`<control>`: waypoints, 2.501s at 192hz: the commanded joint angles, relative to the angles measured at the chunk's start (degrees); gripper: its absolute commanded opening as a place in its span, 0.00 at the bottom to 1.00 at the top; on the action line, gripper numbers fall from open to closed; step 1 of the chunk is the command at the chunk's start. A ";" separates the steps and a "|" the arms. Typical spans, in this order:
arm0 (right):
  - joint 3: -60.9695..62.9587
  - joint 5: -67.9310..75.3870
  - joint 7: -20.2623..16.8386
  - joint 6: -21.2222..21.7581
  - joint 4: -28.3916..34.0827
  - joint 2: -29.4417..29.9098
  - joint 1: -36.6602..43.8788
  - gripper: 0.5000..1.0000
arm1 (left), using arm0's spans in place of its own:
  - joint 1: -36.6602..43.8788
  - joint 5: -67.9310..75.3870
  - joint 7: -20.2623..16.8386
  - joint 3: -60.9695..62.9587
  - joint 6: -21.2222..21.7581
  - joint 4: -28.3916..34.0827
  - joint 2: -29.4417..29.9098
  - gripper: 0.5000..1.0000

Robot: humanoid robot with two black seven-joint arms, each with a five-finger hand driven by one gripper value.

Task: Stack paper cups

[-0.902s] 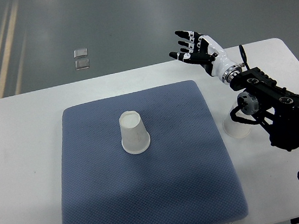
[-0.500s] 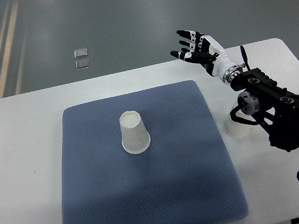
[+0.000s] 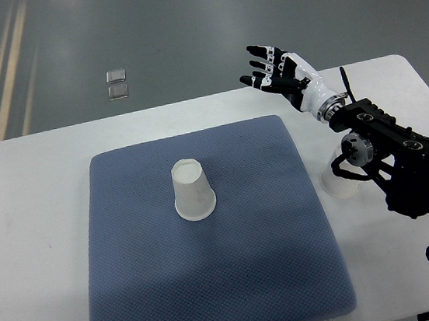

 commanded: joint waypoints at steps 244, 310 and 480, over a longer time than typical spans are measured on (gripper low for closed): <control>-14.48 -29.27 10.20 4.24 16.01 -22.40 0.38 0.84 | 0.00 0.05 0.07 0.00 -0.04 0.00 0.00 1.00; -22.12 -43.15 17.42 7.23 20.67 -31.71 0.12 0.84 | 0.00 0.05 0.07 0.00 -0.04 0.00 0.00 1.00; -27.48 -59.68 17.42 -1.38 18.65 -34.53 -0.49 0.84 | 0.00 0.05 -0.02 0.00 -0.04 0.00 0.00 1.00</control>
